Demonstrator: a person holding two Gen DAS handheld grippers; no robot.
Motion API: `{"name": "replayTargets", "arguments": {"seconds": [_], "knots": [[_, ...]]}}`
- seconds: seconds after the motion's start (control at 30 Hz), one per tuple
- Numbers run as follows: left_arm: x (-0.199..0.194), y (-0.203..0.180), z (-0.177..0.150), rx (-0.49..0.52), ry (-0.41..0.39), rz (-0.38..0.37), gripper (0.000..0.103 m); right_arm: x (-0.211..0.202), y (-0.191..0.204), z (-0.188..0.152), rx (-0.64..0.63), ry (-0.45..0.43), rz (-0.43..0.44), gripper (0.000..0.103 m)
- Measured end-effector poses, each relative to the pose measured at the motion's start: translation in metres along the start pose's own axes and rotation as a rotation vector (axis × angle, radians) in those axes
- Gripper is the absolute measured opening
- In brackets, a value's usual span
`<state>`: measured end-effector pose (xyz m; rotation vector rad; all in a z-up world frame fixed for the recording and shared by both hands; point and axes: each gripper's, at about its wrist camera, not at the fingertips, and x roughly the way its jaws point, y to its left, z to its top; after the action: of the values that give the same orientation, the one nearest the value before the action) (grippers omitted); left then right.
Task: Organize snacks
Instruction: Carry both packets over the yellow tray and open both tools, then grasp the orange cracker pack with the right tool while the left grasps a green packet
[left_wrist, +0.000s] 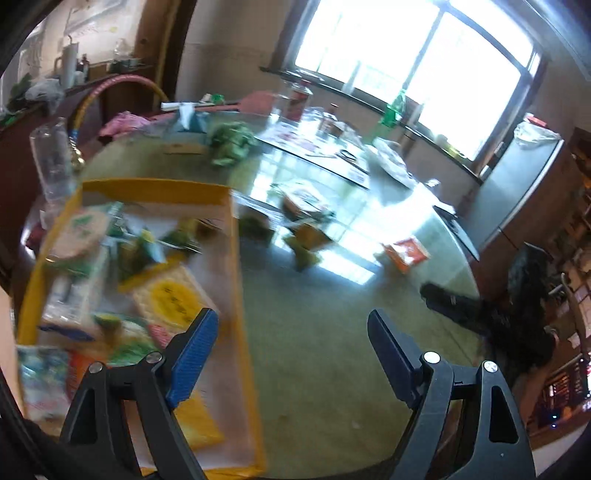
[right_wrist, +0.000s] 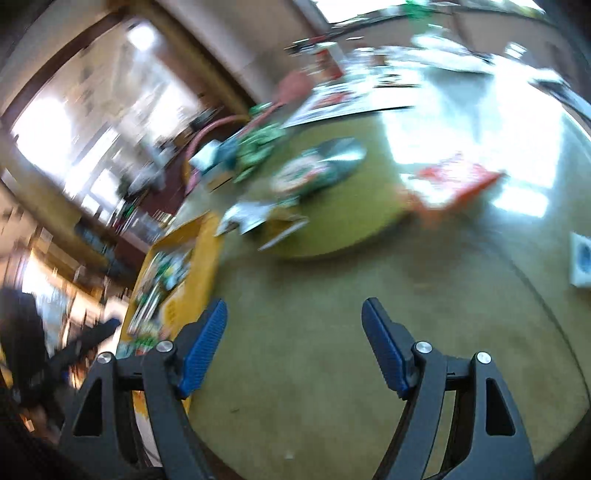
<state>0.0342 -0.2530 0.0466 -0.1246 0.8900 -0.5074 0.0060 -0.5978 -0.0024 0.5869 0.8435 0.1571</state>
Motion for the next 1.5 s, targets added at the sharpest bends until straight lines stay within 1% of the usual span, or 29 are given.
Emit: {"name": "replayTargets", "arguments": {"seconds": [0.07,0.17,0.33,0.43,0.57,0.7,0.73,0.77,0.8,0.87,0.9,0.97,1.0,1.1,1.17,1.27,1.33,1.4,1.43,1.5], "knots": [[0.004,-0.006,-0.003,0.004,0.009,0.004,0.083,-0.008,-0.022,0.008,0.049,-0.016,-0.029,0.076],[0.007,-0.007,-0.004,-0.002,0.025,-0.010,0.083,-0.009,-0.054,0.027,0.145,-0.019,-0.110,0.076],[0.005,-0.003,-0.011,-0.025,0.021,-0.012,0.083,0.018,-0.091,0.058,0.249,0.016,-0.226,0.076],[0.001,0.000,-0.014,-0.029,0.018,-0.026,0.083,0.033,-0.101,0.073,0.299,0.018,-0.291,0.076],[0.001,0.003,-0.016,-0.025,0.014,-0.021,0.083,0.055,-0.095,0.093,0.296,0.027,-0.359,0.076],[0.001,0.006,-0.015,-0.029,0.015,-0.033,0.083,0.074,-0.088,0.107,0.299,0.033,-0.420,0.077],[0.001,0.006,-0.016,-0.030,0.015,-0.032,0.083,0.078,-0.086,0.111,0.299,0.029,-0.445,0.077],[0.001,0.006,-0.015,-0.032,0.018,-0.031,0.083,0.084,-0.084,0.114,0.281,0.030,-0.487,0.077],[0.001,0.006,-0.015,-0.034,0.018,-0.032,0.083,0.089,-0.081,0.116,0.257,0.035,-0.539,0.077],[0.001,0.005,-0.017,-0.036,0.018,-0.031,0.083,0.099,-0.073,0.117,0.192,0.060,-0.613,0.077],[0.001,0.003,-0.018,-0.033,0.019,-0.028,0.083,0.102,-0.070,0.117,0.157,0.071,-0.631,0.077],[0.003,-0.001,-0.019,-0.024,0.027,-0.022,0.083,0.104,-0.064,0.110,0.068,0.091,-0.648,0.072],[0.003,-0.002,-0.019,-0.020,0.030,-0.022,0.083,0.100,-0.062,0.104,0.041,0.095,-0.644,0.066],[0.006,-0.012,-0.018,-0.014,0.036,-0.021,0.083,0.077,-0.063,0.078,0.000,0.092,-0.601,0.060],[0.011,-0.017,-0.016,-0.003,0.047,-0.009,0.083,0.061,-0.065,0.061,-0.007,0.077,-0.563,0.059],[0.028,-0.027,-0.010,0.021,0.080,0.024,0.083,0.051,-0.067,0.046,-0.017,0.050,-0.553,0.058],[0.045,-0.031,-0.002,0.023,0.124,0.024,0.083,0.050,-0.068,0.046,-0.018,0.037,-0.532,0.058],[0.066,-0.030,0.011,-0.007,0.175,0.036,0.083,0.050,-0.071,0.048,-0.022,0.014,-0.521,0.058],[0.073,-0.030,0.014,-0.014,0.185,0.039,0.082,0.049,-0.071,0.048,-0.020,0.002,-0.518,0.058],[0.093,-0.030,0.030,-0.027,0.205,0.083,0.081,0.047,-0.072,0.048,-0.010,-0.015,-0.506,0.058]]}}
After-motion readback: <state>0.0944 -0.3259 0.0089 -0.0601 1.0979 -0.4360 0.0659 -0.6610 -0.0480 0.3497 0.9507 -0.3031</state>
